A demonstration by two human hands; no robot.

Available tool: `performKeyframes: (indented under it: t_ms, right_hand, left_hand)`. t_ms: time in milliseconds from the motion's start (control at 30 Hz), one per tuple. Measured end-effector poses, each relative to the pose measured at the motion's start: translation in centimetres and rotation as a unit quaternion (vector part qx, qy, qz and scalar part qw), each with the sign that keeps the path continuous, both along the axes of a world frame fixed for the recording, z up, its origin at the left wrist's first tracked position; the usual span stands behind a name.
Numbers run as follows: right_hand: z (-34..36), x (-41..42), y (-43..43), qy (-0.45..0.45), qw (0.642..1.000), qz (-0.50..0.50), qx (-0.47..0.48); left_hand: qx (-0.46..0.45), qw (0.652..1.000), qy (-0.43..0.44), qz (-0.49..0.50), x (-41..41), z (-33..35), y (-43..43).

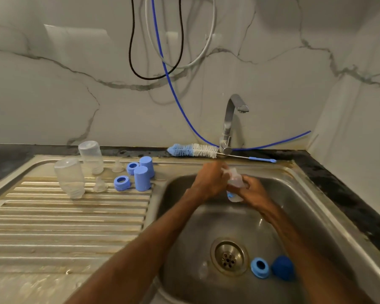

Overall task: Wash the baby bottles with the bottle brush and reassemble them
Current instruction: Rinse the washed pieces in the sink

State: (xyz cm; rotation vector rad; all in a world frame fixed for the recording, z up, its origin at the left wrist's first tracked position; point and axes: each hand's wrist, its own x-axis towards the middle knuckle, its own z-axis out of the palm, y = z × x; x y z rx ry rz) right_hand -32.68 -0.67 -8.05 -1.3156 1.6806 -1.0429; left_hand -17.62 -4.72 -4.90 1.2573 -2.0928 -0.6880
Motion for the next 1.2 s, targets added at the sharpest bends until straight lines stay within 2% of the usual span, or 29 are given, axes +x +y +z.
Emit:
performKeyframes:
  t_ms: [100, 167, 233, 300, 400, 533, 700, 800, 933, 1000, 1067, 1200]
  right_hand:
    - [-0.4, -0.4, -0.3, 0.009, 0.999, -0.031, -0.028]
    - [-0.5, -0.4, -0.2, 0.020, 0.998, -0.034, -0.046]
    - [-1.2, -0.7, -0.5, 0.026, 0.997, -0.031, -0.063]
    - [-1.4, -0.6, -0.4, 0.040, 0.997, -0.029, -0.066]
    - [-1.3, -0.4, -0.1, 0.059, 0.996, -0.025, -0.060]
    - [-1.4, -0.6, -0.2, 0.058, 0.997, -0.023, -0.052]
    - [-1.1, 0.0, 0.1, 0.052, 0.997, -0.013, -0.048]
    - [-1.1, 0.4, 0.2, 0.051, 0.998, -0.004, -0.044]
    - [-1.2, 1.1, 0.3, 0.073, 0.997, 0.004, -0.028]
    - [-0.7, 1.5, 0.3, 0.084, 0.995, -0.015, -0.042]
    - [-0.6, 1.9, 0.1, 0.069, 0.996, -0.038, -0.051]
    - [-0.6, 1.6, 0.4, 0.109, 0.993, -0.035, -0.035]
  left_hand:
    - [-0.100, 0.995, -0.013, -0.006, -0.5, 1.6, -0.9]
    - [-0.193, 0.975, -0.105, -0.019, -1.1, 2.4, -2.1]
    - [-0.291, 0.930, -0.224, -0.028, -1.5, 3.0, -3.5]
    - [-0.352, 0.879, -0.320, -0.035, -1.7, 3.3, -4.7]
    - [-0.373, 0.842, -0.388, -0.026, -1.4, 3.3, -5.4]
    - [-0.372, 0.825, -0.425, -0.010, -1.4, 3.6, -4.9]
    - [-0.364, 0.836, -0.409, 0.032, -0.2, 3.0, -4.6]
    - [-0.325, 0.864, -0.383, 0.032, 0.7, 2.2, -4.1]
    - [-0.168, 0.958, -0.232, 0.029, 1.9, -0.3, -0.8]
    - [-0.081, 0.988, -0.123, 0.045, 2.3, -2.6, 0.8]
    - [-0.030, 0.997, -0.026, 0.061, 2.7, -4.4, 1.5]
    - [-0.034, 0.994, 0.064, 0.080, 2.9, -5.6, 1.3]
